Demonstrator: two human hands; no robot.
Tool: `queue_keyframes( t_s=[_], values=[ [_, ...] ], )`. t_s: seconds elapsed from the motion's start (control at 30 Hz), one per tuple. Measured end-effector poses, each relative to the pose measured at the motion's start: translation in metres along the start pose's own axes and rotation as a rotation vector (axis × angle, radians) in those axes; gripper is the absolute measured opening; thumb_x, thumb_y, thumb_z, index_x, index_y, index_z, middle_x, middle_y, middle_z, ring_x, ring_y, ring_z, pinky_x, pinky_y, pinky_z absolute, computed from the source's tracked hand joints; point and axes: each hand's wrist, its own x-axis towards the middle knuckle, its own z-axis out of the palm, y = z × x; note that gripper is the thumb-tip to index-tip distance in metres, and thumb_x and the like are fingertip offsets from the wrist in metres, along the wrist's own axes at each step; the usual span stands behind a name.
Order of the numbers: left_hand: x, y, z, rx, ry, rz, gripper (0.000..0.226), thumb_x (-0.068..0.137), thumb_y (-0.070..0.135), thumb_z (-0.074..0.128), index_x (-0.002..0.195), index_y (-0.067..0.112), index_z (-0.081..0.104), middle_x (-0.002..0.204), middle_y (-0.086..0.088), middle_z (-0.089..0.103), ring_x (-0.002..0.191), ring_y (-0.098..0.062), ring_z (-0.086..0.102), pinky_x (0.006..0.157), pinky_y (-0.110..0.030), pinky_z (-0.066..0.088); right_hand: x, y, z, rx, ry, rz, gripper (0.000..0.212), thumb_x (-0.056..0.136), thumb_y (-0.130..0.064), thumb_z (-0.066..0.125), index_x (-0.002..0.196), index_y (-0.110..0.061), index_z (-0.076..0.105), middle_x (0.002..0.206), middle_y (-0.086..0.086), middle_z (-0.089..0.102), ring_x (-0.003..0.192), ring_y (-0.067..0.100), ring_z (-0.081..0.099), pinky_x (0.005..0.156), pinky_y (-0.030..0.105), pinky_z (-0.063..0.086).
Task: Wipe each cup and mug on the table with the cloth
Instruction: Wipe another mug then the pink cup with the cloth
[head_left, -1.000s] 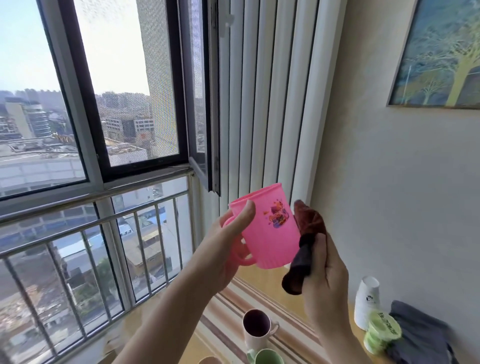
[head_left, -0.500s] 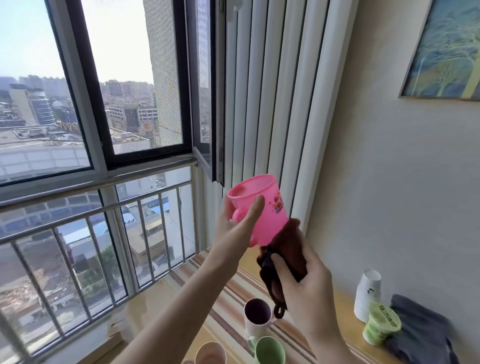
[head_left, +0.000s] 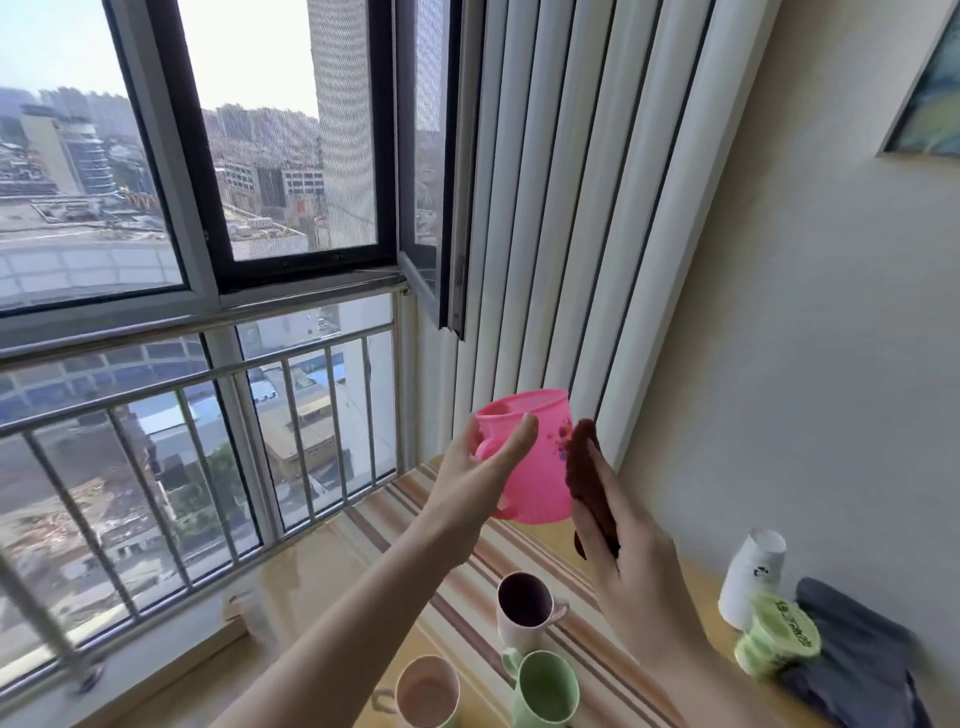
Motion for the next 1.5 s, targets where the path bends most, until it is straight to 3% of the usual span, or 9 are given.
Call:
queue_keyframes(
  t_s=[0.17, 0.27, 0.4, 0.5, 0.83, 0.93, 1.03, 1.17, 1.5],
  values=[
    [0.038, -0.048, -0.048, 0.094, 0.073, -0.051, 0.077, 0.066, 0.043, 0.076, 0.135, 0.022, 0.048, 0.13, -0.006, 0.061, 0.117, -0.027, 0.061, 0.07, -0.035, 0.063, -0.006, 0.044, 0.022, -0.098, -0.182, 0.147, 0.042, 0.097, -0.032, 0.048, 0.138, -0.043, 0.049, 0.125, -0.025, 0.065, 0.108, -0.006, 0.065, 0.089, 0.029, 0.057],
    [0.067, -0.099, -0.085, 0.216, 0.146, -0.099, 0.09, 0.067, 0.026, 0.089, 0.142, 0.015, 0.04, 0.132, -0.006, 0.056, 0.117, -0.024, 0.056, 0.078, -0.028, 0.057, -0.007, 0.069, 0.036, -0.172, -0.218, 0.232, 0.037, 0.098, -0.029, 0.05, 0.133, -0.042, 0.054, 0.109, -0.025, 0.069, 0.085, -0.008, 0.065, 0.081, 0.016, 0.053],
    [0.095, -0.179, -0.124, 0.404, 0.134, -0.245, 0.097, 0.063, 0.016, 0.094, 0.141, 0.02, 0.038, 0.131, -0.005, 0.051, 0.12, -0.028, 0.055, 0.097, -0.052, 0.057, -0.013, 0.095, 0.06, -0.179, -0.254, 0.323, 0.034, 0.098, -0.025, 0.053, 0.126, -0.044, 0.057, 0.085, -0.039, 0.064, 0.076, -0.015, 0.06, 0.071, 0.003, 0.043],
    [0.105, -0.236, -0.141, 0.524, 0.123, -0.321, 0.096, 0.059, 0.011, 0.092, 0.139, 0.019, 0.039, 0.135, -0.007, 0.051, 0.124, -0.032, 0.055, 0.096, -0.054, 0.057, -0.017, 0.112, 0.086, -0.127, -0.316, 0.395, 0.033, 0.1, -0.033, 0.049, 0.129, -0.047, 0.054, 0.098, -0.028, 0.07, 0.082, -0.004, 0.067, 0.073, 0.017, 0.054],
    [0.108, -0.339, -0.153, 0.657, 0.13, -0.458, 0.098, 0.063, 0.004, 0.089, 0.141, 0.012, 0.032, 0.135, -0.008, 0.049, 0.123, -0.029, 0.053, 0.075, -0.023, 0.054, -0.034, 0.157, 0.127, -0.079, -0.362, 0.595, 0.03, 0.101, -0.024, 0.048, 0.094, -0.052, 0.046, 0.072, -0.025, 0.055, 0.073, -0.027, 0.055, 0.066, -0.003, 0.04],
    [0.108, -0.342, -0.153, 0.691, 0.097, -0.446, 0.097, 0.063, 0.007, 0.09, 0.14, 0.013, 0.031, 0.136, -0.007, 0.048, 0.117, -0.025, 0.052, 0.06, -0.015, 0.051, -0.042, 0.174, 0.114, -0.118, -0.353, 0.649, 0.014, 0.1, -0.033, 0.046, 0.103, -0.038, 0.059, 0.073, -0.017, 0.064, 0.07, -0.006, 0.061, 0.063, 0.007, 0.043],
    [0.103, -0.331, -0.155, 0.73, 0.069, -0.442, 0.11, 0.059, 0.009, 0.092, 0.146, 0.015, 0.026, 0.143, -0.01, 0.043, 0.124, -0.029, 0.049, 0.086, -0.034, 0.057, -0.047, 0.191, 0.096, -0.191, -0.282, 0.656, 0.019, 0.1, -0.031, 0.046, 0.1, -0.045, 0.058, 0.07, -0.027, 0.064, 0.071, -0.01, 0.061, 0.064, 0.009, 0.041],
    [0.091, -0.301, -0.152, 0.762, 0.075, -0.392, 0.11, 0.064, 0.022, 0.094, 0.15, 0.014, 0.027, 0.149, -0.011, 0.039, 0.138, -0.031, 0.041, 0.116, -0.046, 0.039, -0.057, 0.233, 0.08, -0.299, -0.233, 0.732, 0.032, 0.1, -0.027, 0.045, 0.129, -0.032, 0.058, 0.106, -0.01, 0.072, 0.094, 0.013, 0.067, 0.077, 0.024, 0.045],
    [0.016, -0.262, -0.143, 0.835, 0.154, -0.158, 0.035, 0.087, 0.015, 0.075, 0.116, 0.025, 0.06, 0.121, 0.004, 0.063, 0.119, -0.014, 0.055, 0.098, -0.028, 0.037, -0.098, 0.296, 0.103, -0.429, -0.394, 0.881, 0.047, 0.101, -0.026, 0.045, 0.146, -0.015, 0.04, 0.142, 0.009, 0.051, 0.127, 0.027, 0.05, 0.104, 0.035, 0.041]
  ],
)
